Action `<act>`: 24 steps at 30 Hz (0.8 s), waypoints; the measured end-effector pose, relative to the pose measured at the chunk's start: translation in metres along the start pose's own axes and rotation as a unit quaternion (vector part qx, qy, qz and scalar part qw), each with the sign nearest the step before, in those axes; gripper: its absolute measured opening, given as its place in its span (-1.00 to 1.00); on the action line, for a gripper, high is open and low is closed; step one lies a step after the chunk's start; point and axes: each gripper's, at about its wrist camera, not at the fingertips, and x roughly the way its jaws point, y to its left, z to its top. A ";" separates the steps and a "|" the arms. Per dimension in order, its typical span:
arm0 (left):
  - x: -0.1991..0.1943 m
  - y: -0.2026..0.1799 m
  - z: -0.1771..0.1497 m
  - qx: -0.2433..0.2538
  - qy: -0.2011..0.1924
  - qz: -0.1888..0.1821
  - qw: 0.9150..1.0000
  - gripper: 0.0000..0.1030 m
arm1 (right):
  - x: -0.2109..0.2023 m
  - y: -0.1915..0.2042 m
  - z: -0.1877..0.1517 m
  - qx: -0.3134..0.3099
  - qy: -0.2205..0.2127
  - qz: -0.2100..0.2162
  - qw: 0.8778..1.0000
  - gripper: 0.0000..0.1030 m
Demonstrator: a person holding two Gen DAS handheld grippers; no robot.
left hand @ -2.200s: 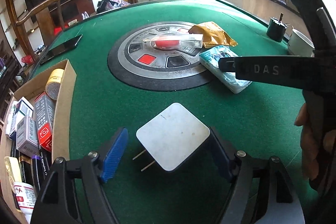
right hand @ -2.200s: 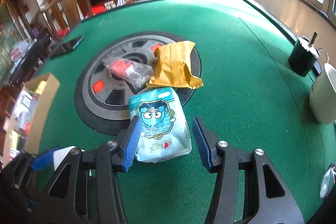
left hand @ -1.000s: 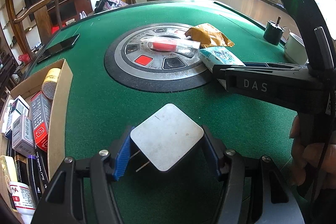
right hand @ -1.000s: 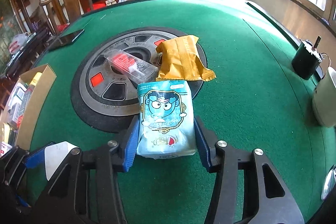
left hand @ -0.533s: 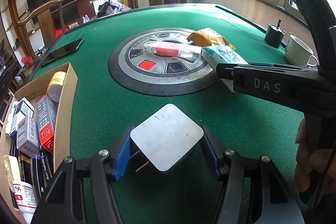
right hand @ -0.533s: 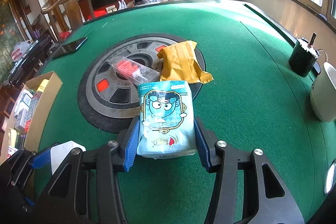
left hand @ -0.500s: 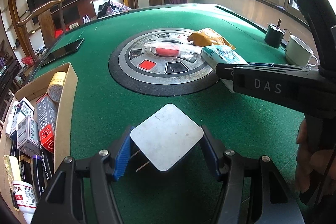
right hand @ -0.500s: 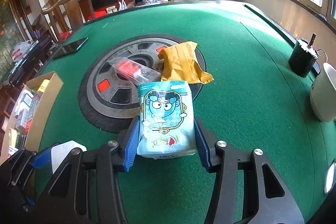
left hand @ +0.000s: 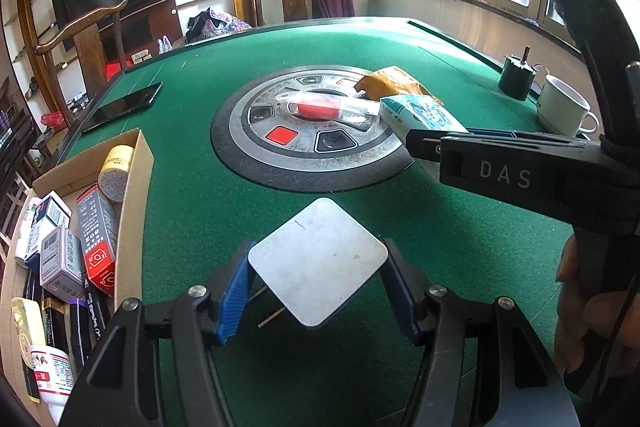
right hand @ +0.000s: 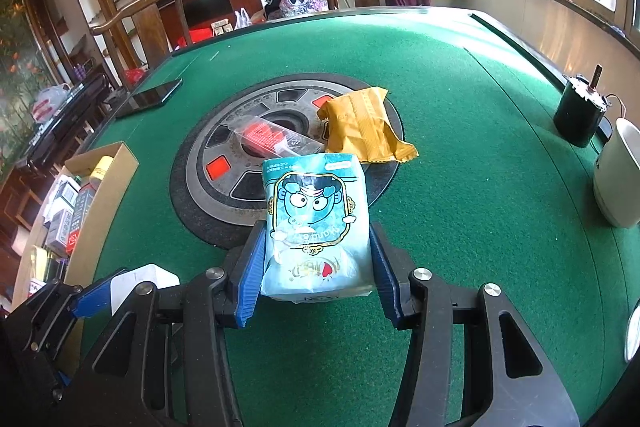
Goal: Organize objects
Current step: 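Lift the charger and snack bag and carry both toward the cardboard tray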
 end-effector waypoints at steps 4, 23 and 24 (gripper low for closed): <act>-0.007 0.004 0.002 -0.009 -0.011 -0.005 1.000 0.20 | -0.001 -0.001 -0.001 0.004 -0.002 -0.002 1.000 -0.06; -0.032 0.014 0.004 -0.025 -0.051 -0.011 0.998 0.20 | -0.022 0.005 -0.003 0.011 -0.044 -0.020 0.999 -0.06; -0.033 0.015 0.004 -0.027 -0.052 -0.011 0.998 0.20 | -0.023 0.008 -0.004 0.009 -0.046 -0.018 0.999 -0.06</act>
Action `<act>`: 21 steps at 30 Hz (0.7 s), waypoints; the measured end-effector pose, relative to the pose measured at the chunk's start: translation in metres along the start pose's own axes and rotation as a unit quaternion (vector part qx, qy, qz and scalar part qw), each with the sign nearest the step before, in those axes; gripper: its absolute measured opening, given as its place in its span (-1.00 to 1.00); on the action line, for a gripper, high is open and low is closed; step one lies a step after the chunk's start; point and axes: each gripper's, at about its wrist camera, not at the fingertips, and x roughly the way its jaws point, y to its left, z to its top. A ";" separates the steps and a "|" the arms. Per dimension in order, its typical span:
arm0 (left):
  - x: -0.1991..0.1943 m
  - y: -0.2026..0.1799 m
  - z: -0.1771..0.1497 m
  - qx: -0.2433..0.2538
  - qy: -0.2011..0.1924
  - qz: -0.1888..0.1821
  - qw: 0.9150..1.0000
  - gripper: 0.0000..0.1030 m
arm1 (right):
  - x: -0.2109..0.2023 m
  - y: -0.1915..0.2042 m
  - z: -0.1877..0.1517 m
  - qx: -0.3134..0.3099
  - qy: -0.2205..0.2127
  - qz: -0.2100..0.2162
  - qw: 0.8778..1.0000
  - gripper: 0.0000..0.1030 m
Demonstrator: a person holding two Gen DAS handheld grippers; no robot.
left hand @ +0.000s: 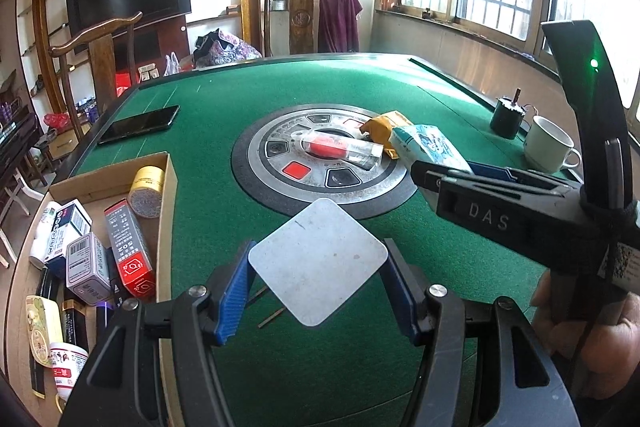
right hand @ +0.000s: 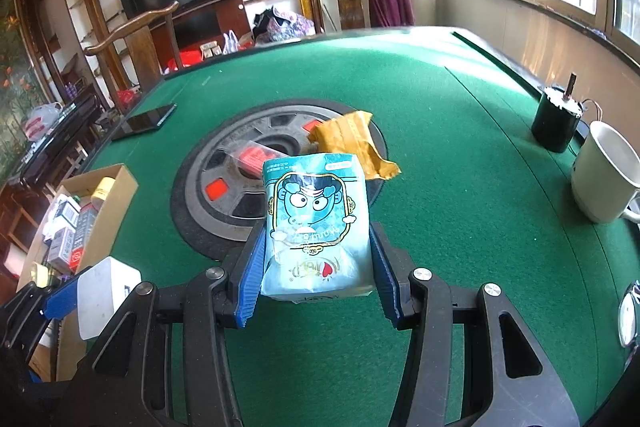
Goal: Organize objects
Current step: 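Lift the charger and snack bag and carry both toward the cardboard tray, then lower the charger and snack bag into the tray and open both tools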
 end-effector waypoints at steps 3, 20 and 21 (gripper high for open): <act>-0.002 0.004 0.001 -0.007 -0.004 -0.001 1.000 0.20 | -0.004 0.006 -0.004 -0.006 -0.003 0.002 1.000 -0.05; -0.043 0.049 -0.005 -0.062 -0.033 0.010 0.997 0.20 | -0.026 0.046 -0.032 -0.038 -0.003 0.034 0.999 -0.05; -0.046 0.053 -0.006 -0.065 -0.034 0.012 0.997 0.20 | -0.028 0.049 -0.034 -0.041 -0.004 0.036 0.999 -0.05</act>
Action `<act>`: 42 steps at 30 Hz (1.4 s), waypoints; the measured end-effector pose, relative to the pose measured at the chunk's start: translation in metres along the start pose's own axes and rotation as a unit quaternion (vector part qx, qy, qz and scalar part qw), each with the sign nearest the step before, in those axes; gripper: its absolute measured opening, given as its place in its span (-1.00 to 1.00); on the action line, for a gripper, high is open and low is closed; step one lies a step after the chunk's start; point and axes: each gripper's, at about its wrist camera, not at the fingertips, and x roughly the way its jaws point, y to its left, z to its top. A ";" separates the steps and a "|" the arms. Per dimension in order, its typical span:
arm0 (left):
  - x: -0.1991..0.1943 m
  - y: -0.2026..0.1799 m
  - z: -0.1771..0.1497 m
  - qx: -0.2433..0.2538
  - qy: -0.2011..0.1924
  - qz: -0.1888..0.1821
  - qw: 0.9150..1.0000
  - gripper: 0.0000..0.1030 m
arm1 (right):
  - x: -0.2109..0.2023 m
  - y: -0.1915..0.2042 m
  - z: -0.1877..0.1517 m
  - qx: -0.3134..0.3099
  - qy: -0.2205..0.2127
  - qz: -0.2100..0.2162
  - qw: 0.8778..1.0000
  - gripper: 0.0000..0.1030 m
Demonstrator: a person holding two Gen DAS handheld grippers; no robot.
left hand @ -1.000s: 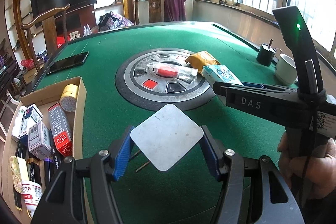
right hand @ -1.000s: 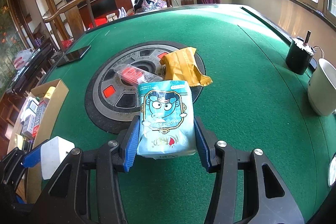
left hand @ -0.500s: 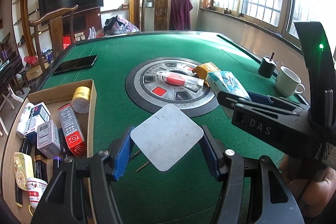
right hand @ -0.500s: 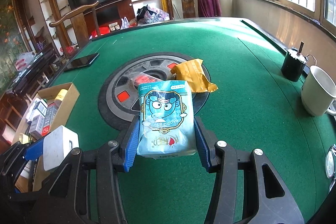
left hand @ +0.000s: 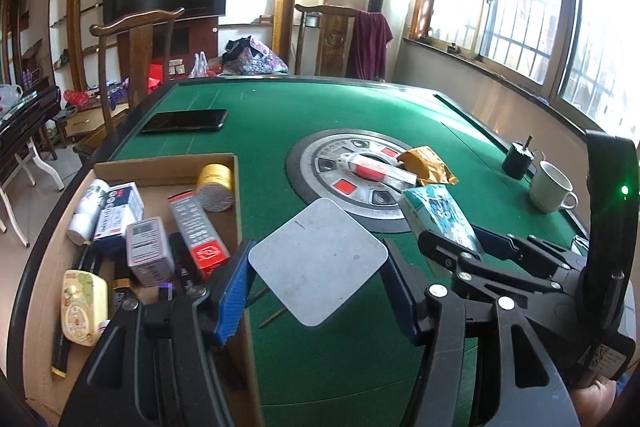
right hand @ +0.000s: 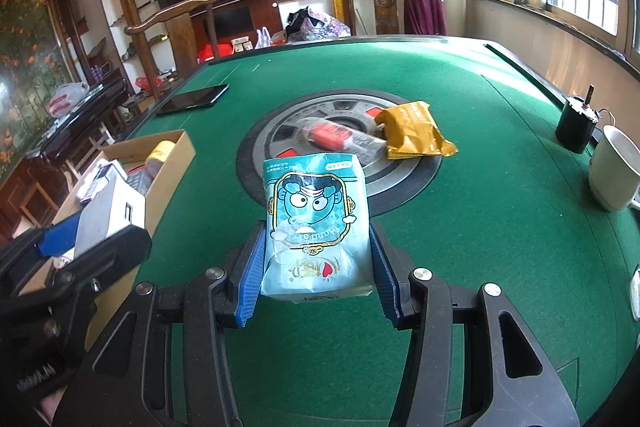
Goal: Organize objects
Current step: 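Lower the charger and snack bag into the tray and open both tools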
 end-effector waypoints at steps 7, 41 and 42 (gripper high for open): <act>-0.017 0.031 0.000 -0.028 -0.010 0.013 0.999 0.20 | -0.010 0.026 -0.004 -0.021 -0.001 0.024 0.999 -0.05; -0.061 0.156 -0.053 -0.116 0.008 0.096 0.989 0.20 | -0.031 0.158 -0.043 -0.160 0.030 0.125 0.979 -0.05; -0.061 0.157 -0.056 -0.115 0.011 0.097 0.989 0.20 | -0.031 0.162 -0.045 -0.164 0.032 0.126 0.978 -0.05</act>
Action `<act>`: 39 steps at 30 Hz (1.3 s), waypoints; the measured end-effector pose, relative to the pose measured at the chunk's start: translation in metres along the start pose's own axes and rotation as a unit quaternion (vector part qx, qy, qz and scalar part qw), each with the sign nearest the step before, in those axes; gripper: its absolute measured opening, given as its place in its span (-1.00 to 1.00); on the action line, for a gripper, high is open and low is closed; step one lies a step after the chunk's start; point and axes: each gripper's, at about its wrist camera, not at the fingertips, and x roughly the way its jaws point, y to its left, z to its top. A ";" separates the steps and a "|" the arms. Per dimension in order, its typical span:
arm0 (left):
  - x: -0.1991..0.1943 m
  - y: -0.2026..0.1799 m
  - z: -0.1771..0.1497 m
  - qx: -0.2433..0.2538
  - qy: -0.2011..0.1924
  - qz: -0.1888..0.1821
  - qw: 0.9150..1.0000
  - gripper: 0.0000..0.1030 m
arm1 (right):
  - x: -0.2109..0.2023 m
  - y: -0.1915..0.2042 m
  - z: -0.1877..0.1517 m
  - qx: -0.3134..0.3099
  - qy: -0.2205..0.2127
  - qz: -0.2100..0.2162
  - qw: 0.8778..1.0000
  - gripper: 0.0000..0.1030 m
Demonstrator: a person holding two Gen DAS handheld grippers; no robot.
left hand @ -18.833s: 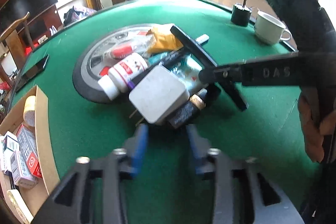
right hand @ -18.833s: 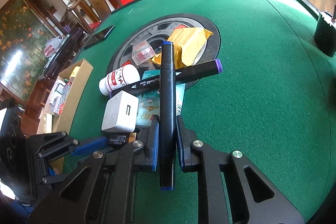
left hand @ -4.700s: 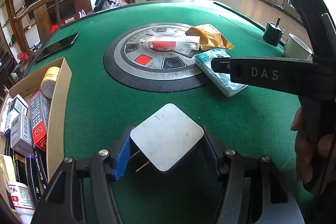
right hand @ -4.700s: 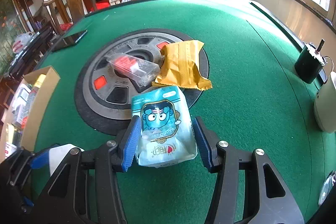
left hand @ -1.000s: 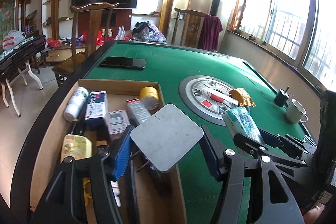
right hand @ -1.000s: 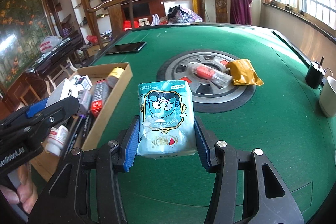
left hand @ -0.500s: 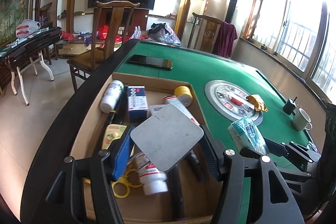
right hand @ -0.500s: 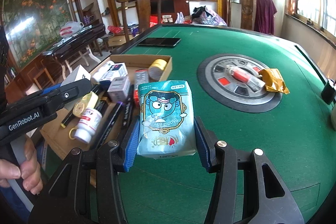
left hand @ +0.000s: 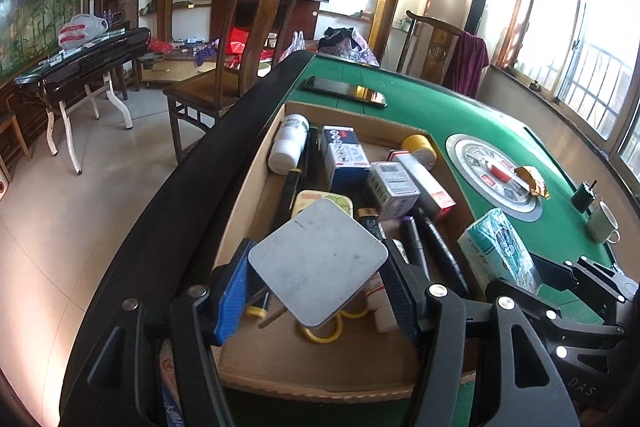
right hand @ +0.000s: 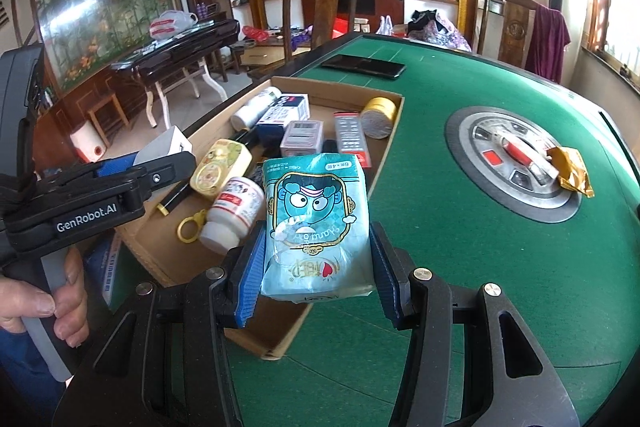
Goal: Organize objects
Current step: 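Lower the charger and snack bag into the tray and open both tools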
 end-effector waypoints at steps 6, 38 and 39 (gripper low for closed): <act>0.007 0.007 -0.008 0.000 0.015 0.003 1.000 0.20 | 0.014 0.019 0.000 -0.015 0.020 0.020 0.999 -0.05; 0.021 0.009 -0.016 0.004 0.043 0.008 0.999 0.20 | 0.075 0.004 0.024 0.036 0.070 0.023 0.997 -0.04; 0.021 0.009 -0.017 0.004 0.042 0.009 0.999 0.20 | 0.076 0.005 0.024 0.035 0.070 0.022 0.997 -0.04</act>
